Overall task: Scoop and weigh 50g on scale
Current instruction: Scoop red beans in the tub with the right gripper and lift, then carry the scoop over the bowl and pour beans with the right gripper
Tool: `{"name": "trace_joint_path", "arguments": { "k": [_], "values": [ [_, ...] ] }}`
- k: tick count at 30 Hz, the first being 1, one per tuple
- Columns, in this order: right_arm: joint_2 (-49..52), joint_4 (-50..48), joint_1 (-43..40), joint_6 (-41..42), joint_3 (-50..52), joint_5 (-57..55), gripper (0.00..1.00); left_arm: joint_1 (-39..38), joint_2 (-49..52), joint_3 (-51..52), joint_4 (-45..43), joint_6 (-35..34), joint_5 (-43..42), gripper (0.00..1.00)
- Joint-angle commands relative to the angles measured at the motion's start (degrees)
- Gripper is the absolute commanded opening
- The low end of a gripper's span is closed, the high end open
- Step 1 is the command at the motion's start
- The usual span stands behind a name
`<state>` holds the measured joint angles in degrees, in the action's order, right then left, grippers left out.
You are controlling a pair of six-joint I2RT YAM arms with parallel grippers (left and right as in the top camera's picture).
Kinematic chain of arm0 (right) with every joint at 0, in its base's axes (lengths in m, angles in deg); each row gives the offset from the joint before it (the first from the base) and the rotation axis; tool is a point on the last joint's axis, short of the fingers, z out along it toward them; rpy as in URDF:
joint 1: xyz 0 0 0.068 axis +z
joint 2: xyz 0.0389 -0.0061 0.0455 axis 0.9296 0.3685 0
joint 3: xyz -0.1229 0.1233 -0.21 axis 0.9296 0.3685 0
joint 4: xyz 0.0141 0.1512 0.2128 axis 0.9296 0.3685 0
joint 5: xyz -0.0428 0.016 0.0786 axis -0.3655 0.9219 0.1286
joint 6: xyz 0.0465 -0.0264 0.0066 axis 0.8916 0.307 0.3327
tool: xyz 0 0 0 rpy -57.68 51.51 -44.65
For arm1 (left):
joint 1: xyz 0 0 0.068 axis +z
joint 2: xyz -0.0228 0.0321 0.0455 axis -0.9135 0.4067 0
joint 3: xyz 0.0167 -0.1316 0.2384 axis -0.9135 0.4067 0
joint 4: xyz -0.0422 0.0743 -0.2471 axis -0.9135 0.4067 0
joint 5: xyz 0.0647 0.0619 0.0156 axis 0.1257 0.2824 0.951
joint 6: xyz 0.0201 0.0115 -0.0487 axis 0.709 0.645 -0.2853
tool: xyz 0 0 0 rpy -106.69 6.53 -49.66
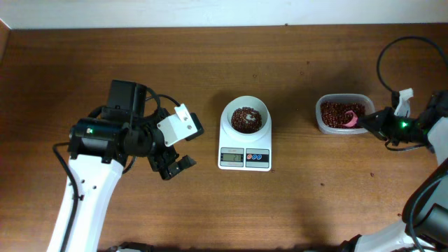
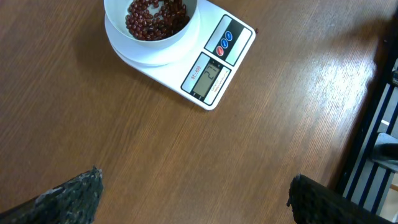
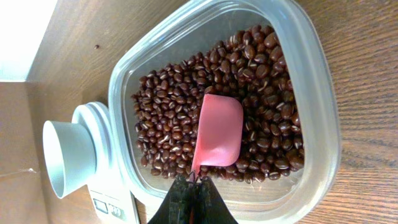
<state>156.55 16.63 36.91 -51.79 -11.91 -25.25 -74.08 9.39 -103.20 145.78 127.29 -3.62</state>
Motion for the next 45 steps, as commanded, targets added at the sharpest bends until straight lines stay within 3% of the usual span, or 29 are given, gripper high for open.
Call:
{"name": "trace_joint_path", "arguments": {
  "k": [1, 6, 11, 15, 20, 24, 37, 45],
  "values": [
    [-0.3, 1.0, -0.2, -6.2, 0.5, 6.5, 0.04, 0.0, 0.2, -0.4, 0.1, 0.5, -0.2, 0.99],
    [-2.6, 0.9, -0.1, -9.7, 0.5, 1.0, 0.04, 0.0, 0.2, -0.4, 0.1, 0.5, -0.2, 0.99],
    [-2.7, 1.4, -0.2, -9.8, 0.4, 3.2, 0.04, 0.0, 0.1, -0.4, 0.1, 0.5, -0.2, 0.99],
    [-2.7, 1.4, -1.4, -3.1, 0.4, 3.6, 0.04, 0.0, 0.2, -0.4, 0.1, 0.5, -0.2, 0.99],
    [-2.7, 2.1, -5.5, -3.0, 0.4, 12.7, 0.04, 0.0, 0.2, -0.4, 0.1, 0.5, -0.2, 0.99],
    [-2.6, 3.4, -7.0, -1.5, 0.5, 13.8, 0.04, 0.0, 0.2, -0.4, 0.1, 0.5, -0.2, 0.99],
    [-2.6, 5.7, -6.6, -1.5, 0.5, 26.4, 0.04, 0.0, 0.2, -0.4, 0.1, 0.5, -0.2, 0.99],
    [-2.6, 6.7, -2.7, 0.0, 0.5, 28.6, 0.04, 0.0, 0.2, -0.4, 0.1, 0.5, -0.2, 0.99]
  ]
}}
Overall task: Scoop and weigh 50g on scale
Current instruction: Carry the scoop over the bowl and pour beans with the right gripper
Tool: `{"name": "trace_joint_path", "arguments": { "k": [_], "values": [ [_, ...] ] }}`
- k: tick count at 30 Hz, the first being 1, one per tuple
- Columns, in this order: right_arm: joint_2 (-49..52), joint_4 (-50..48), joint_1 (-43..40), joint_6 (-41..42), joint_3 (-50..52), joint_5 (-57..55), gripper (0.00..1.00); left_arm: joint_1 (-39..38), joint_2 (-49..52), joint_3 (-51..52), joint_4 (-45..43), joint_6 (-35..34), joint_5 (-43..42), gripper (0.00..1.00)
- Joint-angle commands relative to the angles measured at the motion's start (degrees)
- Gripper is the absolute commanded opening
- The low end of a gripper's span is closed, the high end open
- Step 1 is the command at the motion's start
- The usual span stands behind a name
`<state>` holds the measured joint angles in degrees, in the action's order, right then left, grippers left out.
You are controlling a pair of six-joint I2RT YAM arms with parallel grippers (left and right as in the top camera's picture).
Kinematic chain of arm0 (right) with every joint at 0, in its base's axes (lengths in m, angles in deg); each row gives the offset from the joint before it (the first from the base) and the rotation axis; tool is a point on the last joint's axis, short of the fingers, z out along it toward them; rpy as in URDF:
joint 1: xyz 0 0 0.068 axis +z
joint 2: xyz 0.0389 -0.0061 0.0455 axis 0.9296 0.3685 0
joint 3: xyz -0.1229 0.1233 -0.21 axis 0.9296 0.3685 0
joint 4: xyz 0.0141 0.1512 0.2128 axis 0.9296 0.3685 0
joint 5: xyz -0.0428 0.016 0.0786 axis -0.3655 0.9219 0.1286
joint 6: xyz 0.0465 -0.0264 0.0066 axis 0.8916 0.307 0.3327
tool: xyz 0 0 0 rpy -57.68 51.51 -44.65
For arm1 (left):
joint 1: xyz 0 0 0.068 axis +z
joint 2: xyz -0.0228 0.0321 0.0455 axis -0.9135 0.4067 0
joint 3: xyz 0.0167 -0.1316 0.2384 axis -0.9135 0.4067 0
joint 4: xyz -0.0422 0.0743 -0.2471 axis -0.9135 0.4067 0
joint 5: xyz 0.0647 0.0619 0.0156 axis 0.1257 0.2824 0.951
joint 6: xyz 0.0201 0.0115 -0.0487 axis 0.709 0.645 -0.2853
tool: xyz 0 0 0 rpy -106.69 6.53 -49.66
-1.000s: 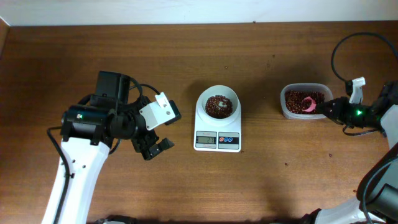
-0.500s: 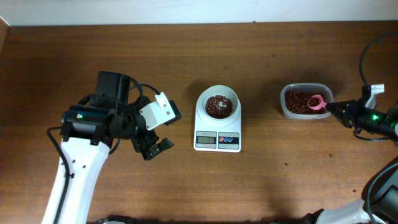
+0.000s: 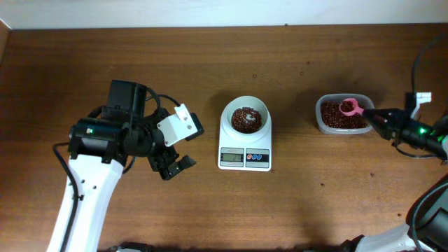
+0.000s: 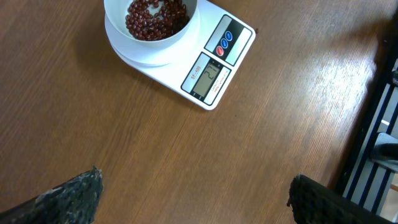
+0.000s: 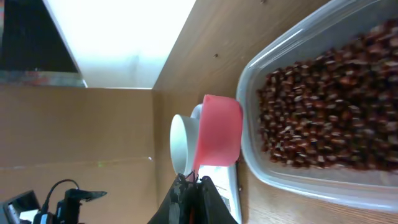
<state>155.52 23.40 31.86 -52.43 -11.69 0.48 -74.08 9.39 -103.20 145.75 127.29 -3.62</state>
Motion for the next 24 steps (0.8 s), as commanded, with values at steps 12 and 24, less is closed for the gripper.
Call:
{"name": "trace_joint_path", "arguments": {
  "k": [12, 24],
  "values": [
    [-1.6, -9.2, 19.7, 12.3, 0.2, 3.5, 0.04, 0.0, 0.2, -0.4, 0.1, 0.5, -0.2, 0.99],
    [-1.6, -24.9, 38.6, 23.5, 0.2, -5.4, 0.04, 0.0, 0.1, -0.4, 0.1, 0.5, -0.2, 0.99]
  ]
}}
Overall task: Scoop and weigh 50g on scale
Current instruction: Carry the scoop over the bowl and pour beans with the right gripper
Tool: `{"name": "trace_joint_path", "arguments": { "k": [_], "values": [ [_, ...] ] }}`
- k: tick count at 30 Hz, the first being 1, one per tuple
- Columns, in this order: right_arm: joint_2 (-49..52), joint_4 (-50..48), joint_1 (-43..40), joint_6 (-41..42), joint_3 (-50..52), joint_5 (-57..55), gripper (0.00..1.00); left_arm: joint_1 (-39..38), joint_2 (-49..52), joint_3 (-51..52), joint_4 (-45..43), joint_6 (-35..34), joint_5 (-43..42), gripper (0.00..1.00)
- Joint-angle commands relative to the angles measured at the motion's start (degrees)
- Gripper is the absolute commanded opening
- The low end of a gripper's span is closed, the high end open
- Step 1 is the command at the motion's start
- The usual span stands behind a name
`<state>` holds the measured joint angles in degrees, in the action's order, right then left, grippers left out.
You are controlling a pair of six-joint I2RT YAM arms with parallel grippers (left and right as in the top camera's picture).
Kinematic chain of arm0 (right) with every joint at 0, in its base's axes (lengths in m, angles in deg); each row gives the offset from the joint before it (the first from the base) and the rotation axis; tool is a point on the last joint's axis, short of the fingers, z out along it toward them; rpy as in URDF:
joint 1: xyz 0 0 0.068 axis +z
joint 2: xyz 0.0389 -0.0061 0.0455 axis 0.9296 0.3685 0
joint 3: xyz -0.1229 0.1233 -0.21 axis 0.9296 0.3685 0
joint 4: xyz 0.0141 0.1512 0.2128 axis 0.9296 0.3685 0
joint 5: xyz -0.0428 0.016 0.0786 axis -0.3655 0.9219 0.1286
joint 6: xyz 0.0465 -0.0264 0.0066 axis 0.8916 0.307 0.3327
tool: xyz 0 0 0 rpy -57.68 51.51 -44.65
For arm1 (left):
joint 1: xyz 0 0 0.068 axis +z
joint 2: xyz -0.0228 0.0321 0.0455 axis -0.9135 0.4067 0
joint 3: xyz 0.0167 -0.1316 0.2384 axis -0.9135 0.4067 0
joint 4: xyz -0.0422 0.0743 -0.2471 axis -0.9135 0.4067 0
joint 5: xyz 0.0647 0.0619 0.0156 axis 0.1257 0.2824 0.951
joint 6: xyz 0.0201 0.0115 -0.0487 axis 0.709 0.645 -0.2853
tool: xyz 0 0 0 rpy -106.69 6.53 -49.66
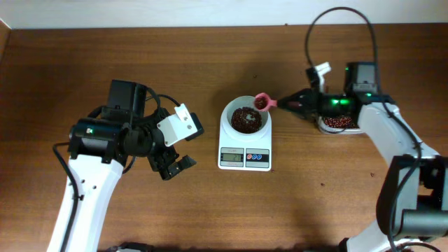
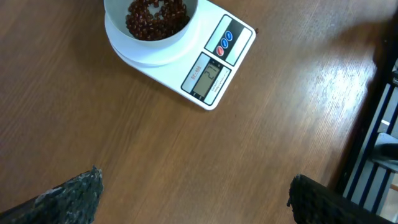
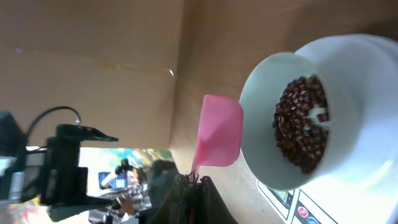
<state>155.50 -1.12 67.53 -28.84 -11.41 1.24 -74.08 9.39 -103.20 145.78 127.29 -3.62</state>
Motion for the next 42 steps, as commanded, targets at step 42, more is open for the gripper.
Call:
{"name": "trace_joint_path", "arguments": {
  "k": [42],
  "values": [
    [-15.8, 7.6, 26.7, -27.0, -4.8, -67.2, 0.04, 0.0, 0.2, -0.4, 0.1, 0.5, -0.2, 0.99]
  ]
}}
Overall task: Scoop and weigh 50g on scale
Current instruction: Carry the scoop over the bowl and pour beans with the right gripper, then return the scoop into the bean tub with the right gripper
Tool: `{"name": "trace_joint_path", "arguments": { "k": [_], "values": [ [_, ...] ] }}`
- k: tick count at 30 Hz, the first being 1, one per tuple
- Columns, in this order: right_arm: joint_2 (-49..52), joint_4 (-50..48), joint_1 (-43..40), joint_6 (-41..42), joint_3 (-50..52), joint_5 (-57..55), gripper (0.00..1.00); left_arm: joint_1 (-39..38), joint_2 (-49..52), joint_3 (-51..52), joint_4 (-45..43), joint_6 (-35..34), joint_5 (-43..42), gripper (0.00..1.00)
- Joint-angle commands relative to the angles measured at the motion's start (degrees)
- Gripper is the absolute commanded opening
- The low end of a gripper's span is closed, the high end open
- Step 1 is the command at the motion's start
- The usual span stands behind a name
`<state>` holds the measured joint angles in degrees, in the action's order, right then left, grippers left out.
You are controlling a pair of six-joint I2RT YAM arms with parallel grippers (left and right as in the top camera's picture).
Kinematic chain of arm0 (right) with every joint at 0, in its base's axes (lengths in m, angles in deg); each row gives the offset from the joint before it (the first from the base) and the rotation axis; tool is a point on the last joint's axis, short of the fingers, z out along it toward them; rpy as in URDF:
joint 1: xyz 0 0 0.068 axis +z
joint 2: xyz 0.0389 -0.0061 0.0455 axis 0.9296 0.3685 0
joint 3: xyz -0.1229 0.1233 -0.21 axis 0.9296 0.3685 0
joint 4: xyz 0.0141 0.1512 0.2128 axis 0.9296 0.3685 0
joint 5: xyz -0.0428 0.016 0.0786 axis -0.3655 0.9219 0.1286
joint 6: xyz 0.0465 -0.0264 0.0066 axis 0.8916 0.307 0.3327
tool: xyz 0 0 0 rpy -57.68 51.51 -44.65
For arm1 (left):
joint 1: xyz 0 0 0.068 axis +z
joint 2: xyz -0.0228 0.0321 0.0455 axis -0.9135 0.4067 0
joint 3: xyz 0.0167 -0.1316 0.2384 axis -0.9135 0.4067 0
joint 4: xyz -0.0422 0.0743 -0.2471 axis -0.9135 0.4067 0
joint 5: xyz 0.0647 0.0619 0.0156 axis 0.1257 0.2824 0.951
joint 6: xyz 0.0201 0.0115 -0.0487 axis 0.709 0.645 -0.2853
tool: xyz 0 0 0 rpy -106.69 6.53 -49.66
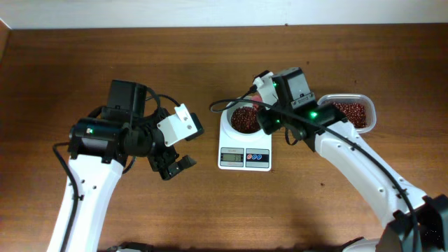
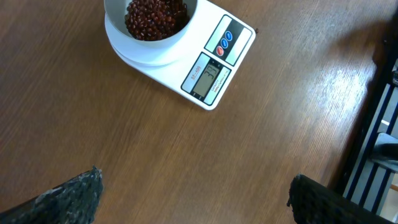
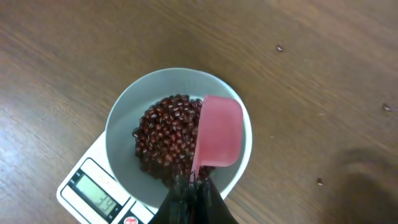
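Note:
A white scale (image 1: 244,158) stands mid-table with a white bowl (image 3: 118,118) of red beans (image 3: 165,127) on it. The same scale (image 2: 214,59) and bowl (image 2: 121,40) show at the top of the left wrist view. My right gripper (image 3: 191,186) is shut on the handle of a pink scoop (image 3: 219,130), which hangs over the right side of the bowl. No beans show on the scoop's visible side. From overhead the right wrist hides the scoop. My left gripper (image 2: 194,177) is open over bare table, left of the scale.
A clear plastic container (image 1: 353,112) of red beans sits at the right, behind my right arm. A few stray beans (image 3: 280,48) lie on the wood near the bowl. The left arm (image 1: 105,140) stands left of the scale.
The right gripper has moved from the bowl's right rim to above the bowl, now looking down on it. The bowl holds more beans and the scale's reading has changed. The left arm is unmoved.
First the scoop lay in the beans of the container at the right. Then it was raised at the container's left edge. Then it was at the bowl's rim. Now it is over the bowl, which is fuller. The left gripper stayed open throughout.

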<state>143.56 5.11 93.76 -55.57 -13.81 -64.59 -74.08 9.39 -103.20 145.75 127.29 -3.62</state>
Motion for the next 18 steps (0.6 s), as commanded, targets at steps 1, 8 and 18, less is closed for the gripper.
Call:
{"name": "trace_joint_path", "arguments": {
  "k": [1, 8, 18],
  "values": [
    [-4.5, 1.7, 0.5, -0.2, -2.4, -1.3, 0.04, 0.0, 0.2, -0.4, 0.1, 0.5, -0.2, 0.99],
    [-4.8, 3.6, 3.0, -0.2, -2.4, -1.3, 0.04, 0.0, 0.1, -0.4, 0.1, 0.5, -0.2, 0.99],
    [-8.6, 3.6, 1.4, -0.2, -3.5, -1.4, 0.04, 0.0, 0.2, -0.4, 0.1, 0.5, -0.2, 0.99]
  ]
}}
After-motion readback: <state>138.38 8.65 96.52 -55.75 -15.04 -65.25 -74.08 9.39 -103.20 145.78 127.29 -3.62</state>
